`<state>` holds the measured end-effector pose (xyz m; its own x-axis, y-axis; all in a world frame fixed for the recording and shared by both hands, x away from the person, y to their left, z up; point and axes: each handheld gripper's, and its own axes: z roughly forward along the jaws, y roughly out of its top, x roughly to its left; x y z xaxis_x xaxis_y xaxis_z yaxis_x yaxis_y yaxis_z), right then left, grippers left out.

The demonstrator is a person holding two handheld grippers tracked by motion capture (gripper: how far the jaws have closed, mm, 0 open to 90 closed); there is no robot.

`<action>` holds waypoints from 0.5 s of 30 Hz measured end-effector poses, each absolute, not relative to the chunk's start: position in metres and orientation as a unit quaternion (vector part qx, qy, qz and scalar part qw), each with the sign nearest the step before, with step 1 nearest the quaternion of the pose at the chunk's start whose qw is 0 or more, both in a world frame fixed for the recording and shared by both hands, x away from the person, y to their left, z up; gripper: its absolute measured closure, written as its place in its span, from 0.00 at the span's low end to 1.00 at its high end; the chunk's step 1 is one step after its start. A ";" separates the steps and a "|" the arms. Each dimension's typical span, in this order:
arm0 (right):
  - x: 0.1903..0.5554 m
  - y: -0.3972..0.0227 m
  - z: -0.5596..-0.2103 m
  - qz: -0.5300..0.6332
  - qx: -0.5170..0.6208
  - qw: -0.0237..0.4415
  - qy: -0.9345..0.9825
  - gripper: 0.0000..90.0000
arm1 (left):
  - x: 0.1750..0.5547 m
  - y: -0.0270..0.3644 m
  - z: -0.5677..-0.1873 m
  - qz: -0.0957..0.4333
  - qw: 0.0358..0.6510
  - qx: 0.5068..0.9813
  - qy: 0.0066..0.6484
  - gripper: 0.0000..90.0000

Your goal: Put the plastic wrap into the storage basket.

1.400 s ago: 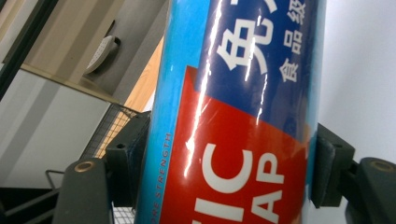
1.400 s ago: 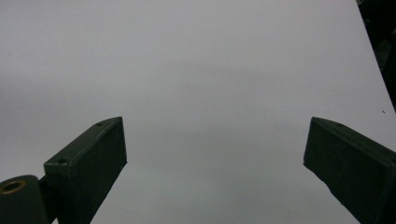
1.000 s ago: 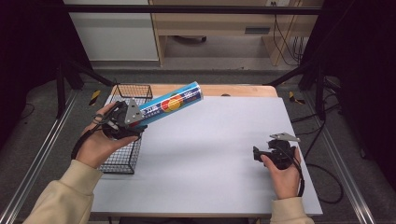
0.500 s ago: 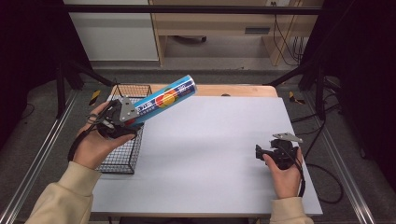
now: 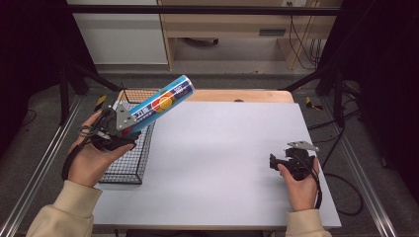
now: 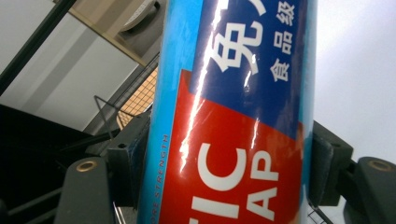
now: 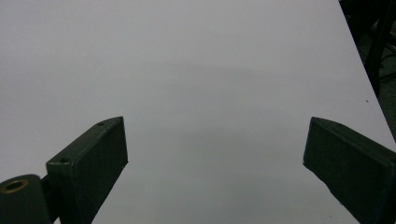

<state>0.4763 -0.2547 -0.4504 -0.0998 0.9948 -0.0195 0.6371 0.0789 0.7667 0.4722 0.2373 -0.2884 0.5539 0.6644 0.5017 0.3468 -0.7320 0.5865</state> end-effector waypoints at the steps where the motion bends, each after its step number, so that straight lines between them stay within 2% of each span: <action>1: 0.476 -0.255 -0.450 0.308 0.605 0.290 0.675 0.07 | 0.472 0.237 -0.288 0.368 0.216 0.855 0.296 0.33; 15: 0.476 -0.254 -0.450 0.310 0.601 0.292 0.676 0.07 | 0.472 0.242 -0.296 0.367 0.203 0.843 0.338 0.33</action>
<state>0.4759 -0.2544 -0.4501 -0.1065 0.9941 -0.0214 0.6322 0.0844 0.7702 0.4725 0.2424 -0.2960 0.5027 0.7182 0.4811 0.4195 -0.6893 0.5906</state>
